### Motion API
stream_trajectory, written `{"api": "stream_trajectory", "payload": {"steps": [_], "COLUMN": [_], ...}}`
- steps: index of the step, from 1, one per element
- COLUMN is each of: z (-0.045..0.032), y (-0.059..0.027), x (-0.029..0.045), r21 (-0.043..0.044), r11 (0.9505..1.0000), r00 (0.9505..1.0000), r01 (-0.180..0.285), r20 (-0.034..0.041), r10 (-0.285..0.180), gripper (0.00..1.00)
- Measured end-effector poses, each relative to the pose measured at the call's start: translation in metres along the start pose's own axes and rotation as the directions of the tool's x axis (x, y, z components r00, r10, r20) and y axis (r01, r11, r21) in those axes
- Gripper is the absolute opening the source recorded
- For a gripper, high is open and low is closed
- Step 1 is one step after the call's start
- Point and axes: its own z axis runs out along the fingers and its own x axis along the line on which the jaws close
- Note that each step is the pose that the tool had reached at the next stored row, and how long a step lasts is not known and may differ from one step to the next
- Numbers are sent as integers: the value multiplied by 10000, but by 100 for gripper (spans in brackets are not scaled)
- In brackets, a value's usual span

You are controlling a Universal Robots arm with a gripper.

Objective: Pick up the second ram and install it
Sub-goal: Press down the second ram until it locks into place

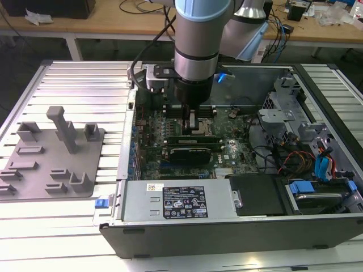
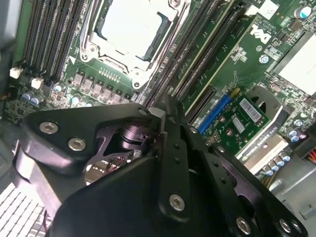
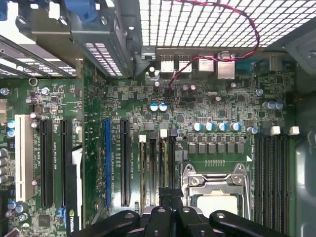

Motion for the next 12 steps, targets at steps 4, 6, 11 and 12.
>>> {"api": "stream_trajectory", "payload": {"steps": [4, 6, 11, 12], "z": [55, 71, 116, 119], "y": [3, 5, 6, 6], "x": [2, 3, 4, 4], "r21": [-1, -2, -1, -2], "r11": [10000, 10000, 10000, 10000], "r00": [10000, 10000, 10000, 10000], "r01": [-2, -1, -1, -2], "r20": [-1, -4, -3, -5], "r10": [2, 1, 1, 2], "gripper": [8, 8, 8, 8]}}
